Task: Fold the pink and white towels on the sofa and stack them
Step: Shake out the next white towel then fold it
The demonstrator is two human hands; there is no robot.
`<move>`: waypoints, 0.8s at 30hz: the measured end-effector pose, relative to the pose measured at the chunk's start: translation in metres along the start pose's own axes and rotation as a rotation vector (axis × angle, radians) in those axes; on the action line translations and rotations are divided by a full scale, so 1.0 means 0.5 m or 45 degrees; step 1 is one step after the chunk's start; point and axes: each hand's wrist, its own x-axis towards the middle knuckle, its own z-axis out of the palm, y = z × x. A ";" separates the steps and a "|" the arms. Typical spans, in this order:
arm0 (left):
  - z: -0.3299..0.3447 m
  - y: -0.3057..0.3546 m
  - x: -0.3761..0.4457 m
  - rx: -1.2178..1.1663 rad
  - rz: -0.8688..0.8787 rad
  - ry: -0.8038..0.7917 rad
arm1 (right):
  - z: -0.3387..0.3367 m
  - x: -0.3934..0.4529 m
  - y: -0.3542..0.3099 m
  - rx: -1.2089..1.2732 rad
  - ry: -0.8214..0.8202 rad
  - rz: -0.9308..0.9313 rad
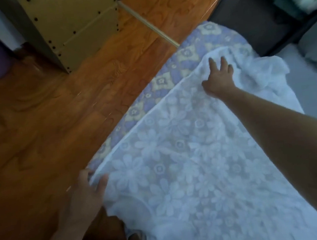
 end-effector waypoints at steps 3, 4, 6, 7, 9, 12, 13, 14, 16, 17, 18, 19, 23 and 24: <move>0.005 -0.049 -0.032 -0.048 -0.006 -0.049 | 0.103 -0.099 -0.012 0.093 -0.015 -0.136; -0.001 -0.051 -0.041 -0.150 -0.010 -0.071 | 0.131 -0.139 -0.011 0.138 0.010 -0.160; -0.035 -0.046 -0.053 -0.274 -0.069 -0.126 | 0.167 -0.220 -0.005 0.242 0.121 -0.181; -0.056 -0.051 -0.052 -0.220 -0.065 -0.115 | 0.177 -0.259 0.001 0.281 0.177 -0.177; -0.099 -0.070 -0.043 -0.027 -0.061 -0.118 | 0.196 -0.327 0.028 0.325 0.236 -0.170; -0.120 -0.089 -0.039 0.394 -0.087 -0.087 | 0.227 -0.387 0.100 0.297 0.155 -0.090; -0.107 -0.081 -0.044 0.578 -0.031 -0.003 | 0.239 -0.399 0.125 0.290 0.102 -0.025; -0.084 -0.064 -0.054 0.689 0.076 0.095 | 0.245 -0.414 0.145 0.288 0.047 0.047; -0.015 0.003 -0.091 0.668 0.443 0.204 | 0.255 -0.447 0.180 0.279 -0.004 0.133; 0.027 0.044 -0.117 0.617 0.646 0.184 | 0.253 -0.467 0.197 0.282 -0.018 0.161; 0.073 0.083 -0.146 0.569 0.817 0.135 | 0.245 -0.491 0.214 0.288 -0.046 0.197; 0.116 0.120 -0.175 0.543 0.928 0.054 | 0.239 -0.515 0.237 0.299 -0.079 0.228; 0.235 0.221 -0.241 0.704 0.990 -0.167 | 0.223 -0.614 0.407 0.323 -0.205 0.380; 0.251 0.235 -0.239 0.763 0.943 -0.182 | 0.220 -0.636 0.462 0.324 -0.218 0.440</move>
